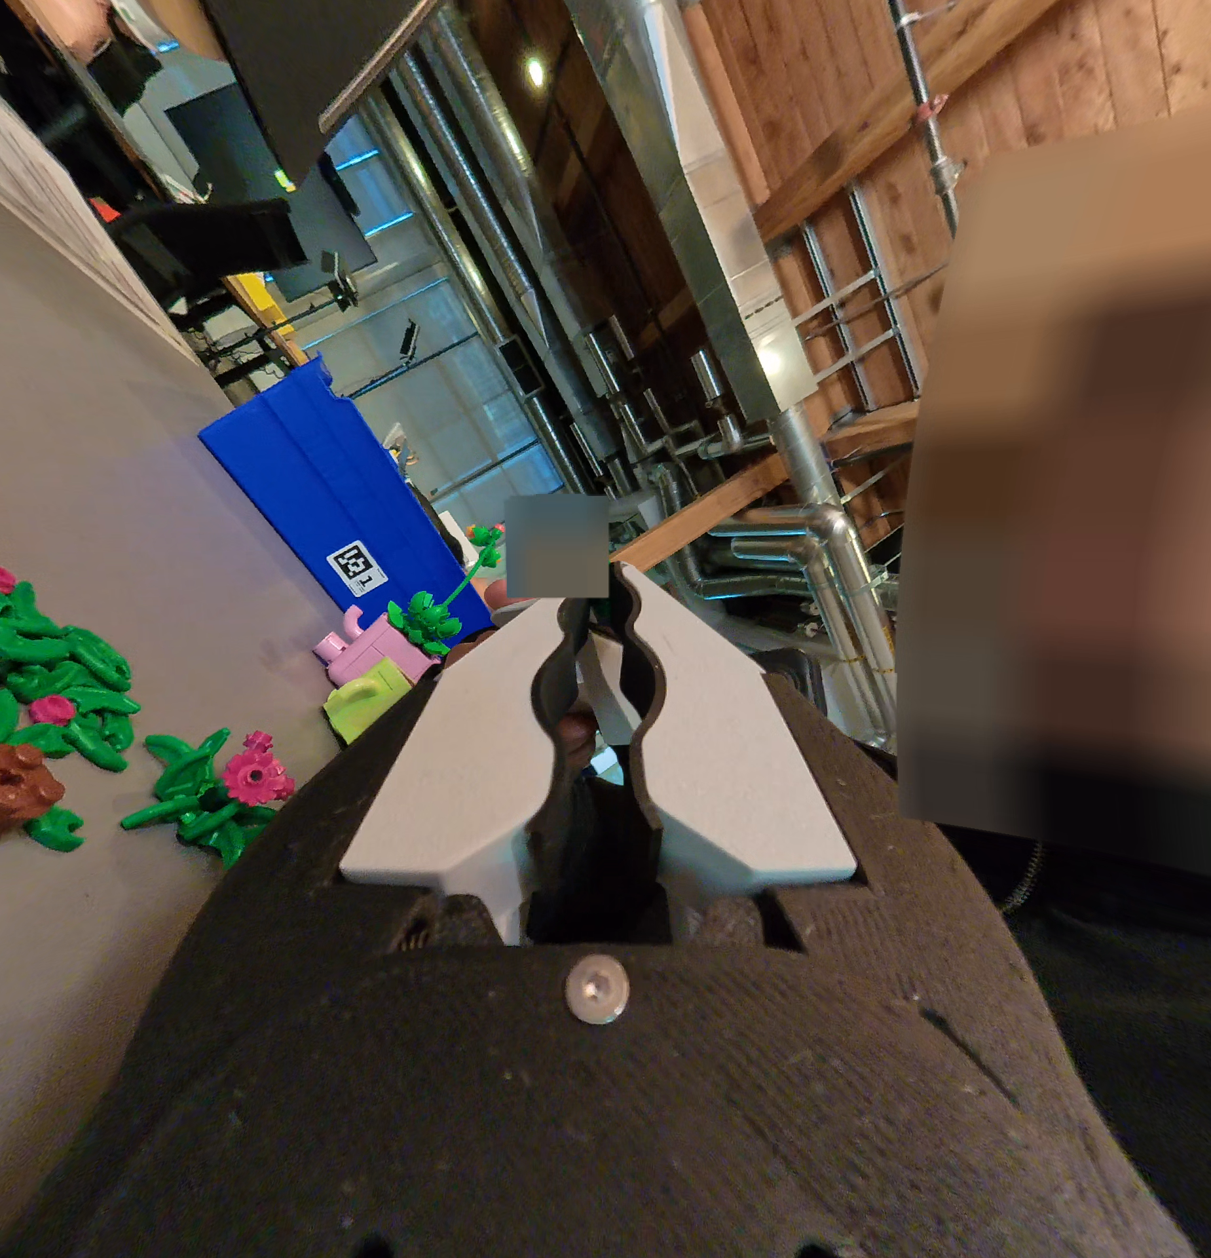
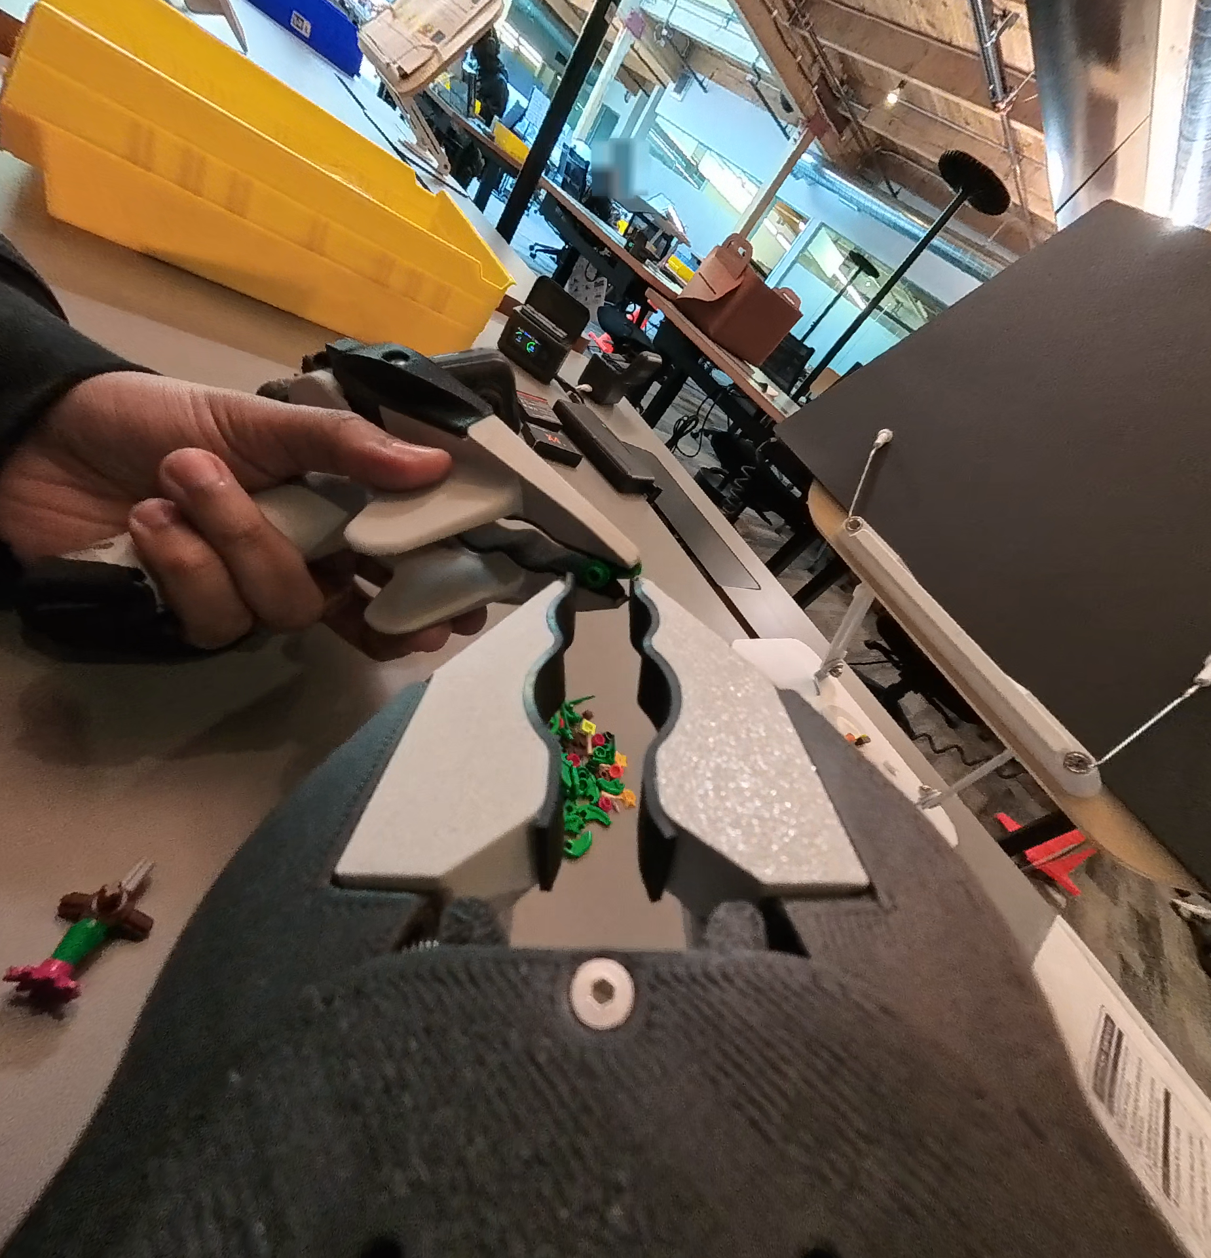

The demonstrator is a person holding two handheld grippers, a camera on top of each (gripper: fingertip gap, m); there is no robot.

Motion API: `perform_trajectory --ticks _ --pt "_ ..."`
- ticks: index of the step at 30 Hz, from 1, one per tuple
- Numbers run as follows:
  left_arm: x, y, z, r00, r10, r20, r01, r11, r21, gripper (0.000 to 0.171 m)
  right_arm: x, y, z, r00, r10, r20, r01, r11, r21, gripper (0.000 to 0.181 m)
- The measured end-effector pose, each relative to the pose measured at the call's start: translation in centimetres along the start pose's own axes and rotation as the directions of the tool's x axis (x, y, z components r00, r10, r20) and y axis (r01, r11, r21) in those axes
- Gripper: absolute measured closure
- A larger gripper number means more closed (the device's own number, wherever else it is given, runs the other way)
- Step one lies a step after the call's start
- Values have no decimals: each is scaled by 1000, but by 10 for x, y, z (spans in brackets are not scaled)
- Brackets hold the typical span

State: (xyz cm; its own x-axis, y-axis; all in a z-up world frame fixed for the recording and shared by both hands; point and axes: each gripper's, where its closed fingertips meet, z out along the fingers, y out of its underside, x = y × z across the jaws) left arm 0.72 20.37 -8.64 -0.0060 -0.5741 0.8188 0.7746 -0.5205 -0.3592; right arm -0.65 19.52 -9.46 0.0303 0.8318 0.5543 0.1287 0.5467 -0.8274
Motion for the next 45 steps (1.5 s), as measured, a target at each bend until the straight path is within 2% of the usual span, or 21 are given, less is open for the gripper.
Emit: perform_trajectory --ticks 7,15,20,24,28,29,33,37,40,43,45 --pt "-1 0 0 991 126 47 -124 991 -42 170 0 -3 -2 1000 5 -5 -5 1000 17 171" --pt "-5 0 -1 985 154 71 -150 987 -58 169 0 0 -1 1000 -22 -12 22 1000 0 173" --pt "-1 -4 -1 990 134 52 -133 991 -33 169 2 -2 1 991 -129 -31 127 990 -57 173" --pt "0 -5 -2 992 122 20 -122 992 -16 170 2 -3 3 987 -153 -41 150 986 -65 173" --pt "6 -8 -5 994 107 -28 -107 994 -7 169 -3 -10 4 999 -19 -27 19 1000 -12 166" --pt "9 -11 -6 991 131 -37 -131 991 1 169 -6 -15 2 999 33 -7 -33 999 19 171" --pt "20 -29 -12 949 314 -25 -314 949 6 170 -10 -32 -7 973 215 82 -224 967 121 171" --pt "32 -42 -19 885 463 -53 -464 886 -2 170 -16 -28 -6 900 393 189 -418 901 117 171" --pt "37 -53 -27 852 518 -76 -520 854 -1 170 -18 -18 -2 903 390 181 -409 909 78 170" --pt "54 -65 -41 864 461 -203 -460 886 57 170 -15 -3 2 951 293 100 -296 955 15 171" --pt "57 -75 -48 861 454 -229 -450 890 75 170 -12 -1 4 961 266 77 -267 964 5 171"
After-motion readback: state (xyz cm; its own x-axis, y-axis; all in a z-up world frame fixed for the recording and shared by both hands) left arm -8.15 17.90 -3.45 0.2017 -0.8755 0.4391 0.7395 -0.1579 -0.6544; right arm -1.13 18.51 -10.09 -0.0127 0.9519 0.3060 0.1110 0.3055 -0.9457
